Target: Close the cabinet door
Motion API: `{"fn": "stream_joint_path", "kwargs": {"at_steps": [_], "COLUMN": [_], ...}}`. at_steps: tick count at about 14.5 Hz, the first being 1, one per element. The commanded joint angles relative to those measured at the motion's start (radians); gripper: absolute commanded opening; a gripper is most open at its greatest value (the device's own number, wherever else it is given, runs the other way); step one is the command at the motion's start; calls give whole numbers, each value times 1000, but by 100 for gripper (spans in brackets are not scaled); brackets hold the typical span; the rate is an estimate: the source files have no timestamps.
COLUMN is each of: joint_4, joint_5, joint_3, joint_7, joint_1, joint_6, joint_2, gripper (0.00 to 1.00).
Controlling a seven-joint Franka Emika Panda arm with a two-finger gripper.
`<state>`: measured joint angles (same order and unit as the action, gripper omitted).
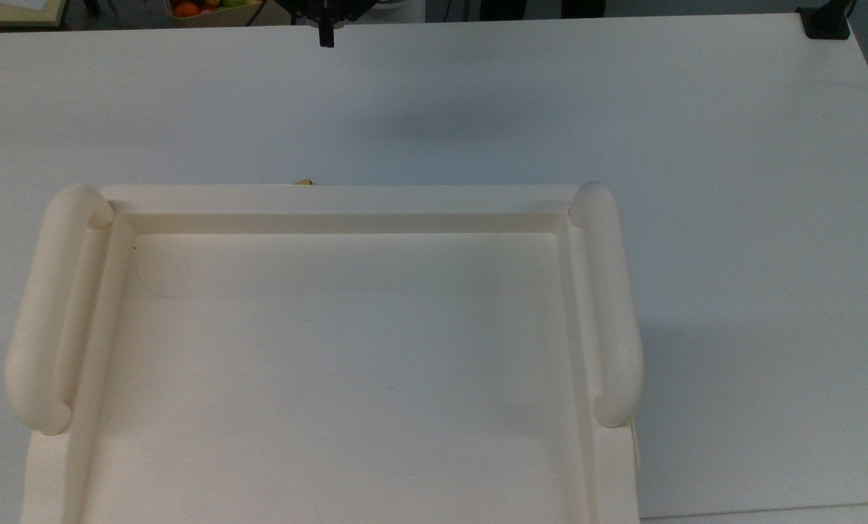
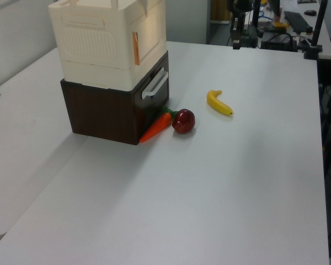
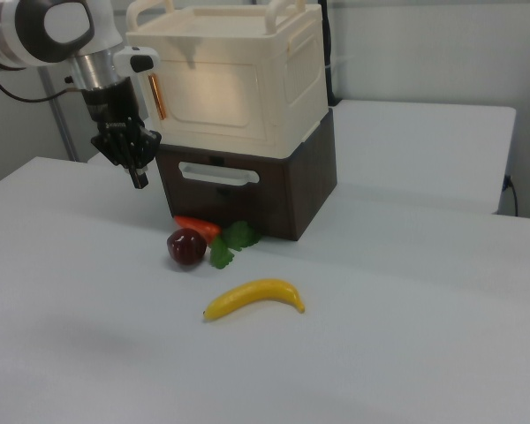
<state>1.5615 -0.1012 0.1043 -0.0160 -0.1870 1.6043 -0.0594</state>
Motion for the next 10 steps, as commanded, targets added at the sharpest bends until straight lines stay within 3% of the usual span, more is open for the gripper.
{"fn": "stream_joint_path", "kwargs": {"at_steps": [1,10], "joint_4": [31,6], "joint_5": [-3,-3], "joint_3": [9,18], "joint_7": [-4,5], "joint_1": [-3,3], "joint_6": [-9,-9], "joint_2": [27,30], "gripper": [100,100]}}
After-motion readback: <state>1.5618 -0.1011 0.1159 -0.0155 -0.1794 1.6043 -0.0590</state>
